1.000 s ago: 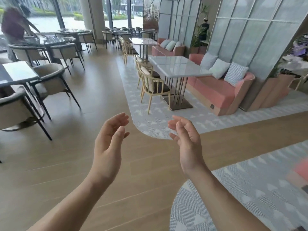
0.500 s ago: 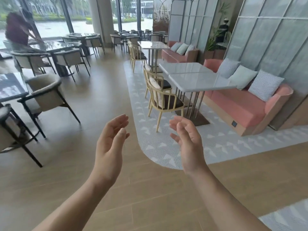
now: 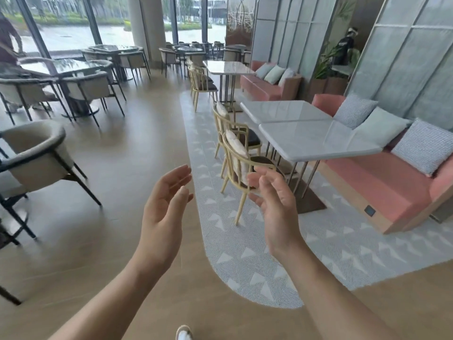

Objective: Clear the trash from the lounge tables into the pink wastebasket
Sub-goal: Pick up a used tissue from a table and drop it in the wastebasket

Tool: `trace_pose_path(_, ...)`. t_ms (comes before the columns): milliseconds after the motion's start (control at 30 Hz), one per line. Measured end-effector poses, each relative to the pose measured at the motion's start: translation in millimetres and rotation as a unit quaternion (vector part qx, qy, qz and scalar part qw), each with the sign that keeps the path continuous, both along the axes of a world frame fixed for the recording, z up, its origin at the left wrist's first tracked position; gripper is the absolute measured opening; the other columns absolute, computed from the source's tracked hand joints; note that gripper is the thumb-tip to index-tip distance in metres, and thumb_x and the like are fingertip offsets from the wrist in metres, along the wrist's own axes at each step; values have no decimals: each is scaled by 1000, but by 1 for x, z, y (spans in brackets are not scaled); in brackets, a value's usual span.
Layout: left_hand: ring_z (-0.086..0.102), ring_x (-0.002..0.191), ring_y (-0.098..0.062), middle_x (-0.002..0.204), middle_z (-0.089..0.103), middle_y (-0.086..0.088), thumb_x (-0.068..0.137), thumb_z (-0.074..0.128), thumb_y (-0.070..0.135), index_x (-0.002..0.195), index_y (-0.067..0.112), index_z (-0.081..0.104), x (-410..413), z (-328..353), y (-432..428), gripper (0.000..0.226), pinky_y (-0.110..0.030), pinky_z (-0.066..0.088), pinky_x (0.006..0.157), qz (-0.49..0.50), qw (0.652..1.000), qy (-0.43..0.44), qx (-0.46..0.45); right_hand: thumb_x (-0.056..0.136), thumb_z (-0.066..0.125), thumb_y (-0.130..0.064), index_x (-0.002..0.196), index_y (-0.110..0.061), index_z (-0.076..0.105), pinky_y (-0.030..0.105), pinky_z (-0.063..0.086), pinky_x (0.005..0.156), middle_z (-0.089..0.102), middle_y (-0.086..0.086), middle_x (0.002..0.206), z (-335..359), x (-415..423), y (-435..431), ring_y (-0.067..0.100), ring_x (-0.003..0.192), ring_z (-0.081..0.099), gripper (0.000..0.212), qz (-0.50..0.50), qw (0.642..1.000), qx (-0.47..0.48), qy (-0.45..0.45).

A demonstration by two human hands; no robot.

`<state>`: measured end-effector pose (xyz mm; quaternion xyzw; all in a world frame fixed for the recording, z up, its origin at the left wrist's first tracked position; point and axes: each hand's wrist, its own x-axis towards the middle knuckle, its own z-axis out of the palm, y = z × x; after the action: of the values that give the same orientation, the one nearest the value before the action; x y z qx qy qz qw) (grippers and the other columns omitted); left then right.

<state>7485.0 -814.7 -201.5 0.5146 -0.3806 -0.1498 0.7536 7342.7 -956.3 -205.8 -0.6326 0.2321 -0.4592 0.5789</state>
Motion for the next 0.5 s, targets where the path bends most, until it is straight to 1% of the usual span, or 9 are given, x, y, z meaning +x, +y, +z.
trace_pose_path(67, 63, 131, -9, 132, 71, 16, 90, 57, 45, 130, 26, 62, 54, -2, -41, 45, -30, 56, 103, -8, 1000, -2, 6, 91, 61, -63, 118, -35, 72, 57, 50, 111, 73, -9, 119, -2, 57, -41, 17, 118, 68, 40, -6, 1000, 8, -3)
trace_pose_path(133, 62, 133, -11, 134, 70, 15, 89, 57, 47, 131, 27, 62, 102, 2, -76, 47, -35, 55, 105, -3, 1000, -2, 13, 90, 62, -65, 115, -38, 73, 56, 50, 111, 72, -10, 123, 3, 104, -75, 16, 121, 67, 39, -10, 1000, 12, -6)
trace_pose_path(167, 62, 134, -12, 135, 70, 15, 88, 57, 47, 131, 27, 62, 128, 5, -96, 48, -36, 55, 106, -3, 1000, -4, 11, 89, 63, -68, 115, -38, 73, 55, 50, 112, 72, -11, 125, 6, 128, -93, 14, 123, 66, 41, -12, 1000, 10, -6)
trace_pose_path(233, 62, 133, -12, 134, 70, 14, 89, 57, 47, 131, 26, 62, 176, 11, -133, 47, -34, 56, 105, -7, 1000, -1, 11, 85, 64, -77, 120, -35, 72, 50, 51, 112, 71, -11, 128, 12, 173, -129, 11, 124, 66, 56, -22, 1000, 13, -2)
trace_pose_path(267, 63, 132, -12, 134, 70, 14, 89, 57, 46, 131, 26, 62, 197, 14, -151, 47, -33, 56, 104, -9, 1000, -1, 12, 84, 64, -79, 123, -33, 71, 48, 51, 111, 71, -11, 128, 14, 192, -146, 11, 124, 66, 61, -26, 1000, 12, 3)
trace_pose_path(300, 63, 131, -11, 134, 71, 13, 90, 57, 45, 131, 26, 62, 220, 15, -171, 46, -31, 56, 103, -12, 1000, -1, 10, 86, 63, -77, 125, -31, 70, 48, 51, 111, 71, -9, 128, 15, 214, -166, 12, 123, 67, 61, -28, 1000, 12, 5)
trace_pose_path(400, 66, 127, -9, 130, 73, 13, 91, 57, 43, 130, 24, 62, 278, 12, -224, 44, -25, 57, 98, -24, 1000, 1, 8, 92, 61, -65, 128, -28, 69, 51, 50, 112, 72, -6, 127, 11, 270, -222, 17, 121, 68, 52, -28, 999, 14, 4)
trace_pose_path(433, 66, 127, -9, 130, 73, 12, 91, 58, 43, 130, 24, 63, 300, 9, -244, 43, -26, 57, 98, -22, 1000, 2, 8, 93, 60, -63, 127, -28, 69, 52, 50, 112, 72, -5, 127, 8, 291, -242, 19, 122, 68, 50, -29, 999, 14, 1)
trace_pose_path(500, 65, 128, -12, 132, 72, 9, 90, 58, 45, 129, 26, 64, 342, 2, -287, 44, -31, 58, 99, -13, 1000, 8, 17, 93, 60, -62, 124, -30, 70, 52, 50, 112, 73, -6, 126, -1, 332, -283, 20, 124, 67, 46, -22, 1000, 19, 1)
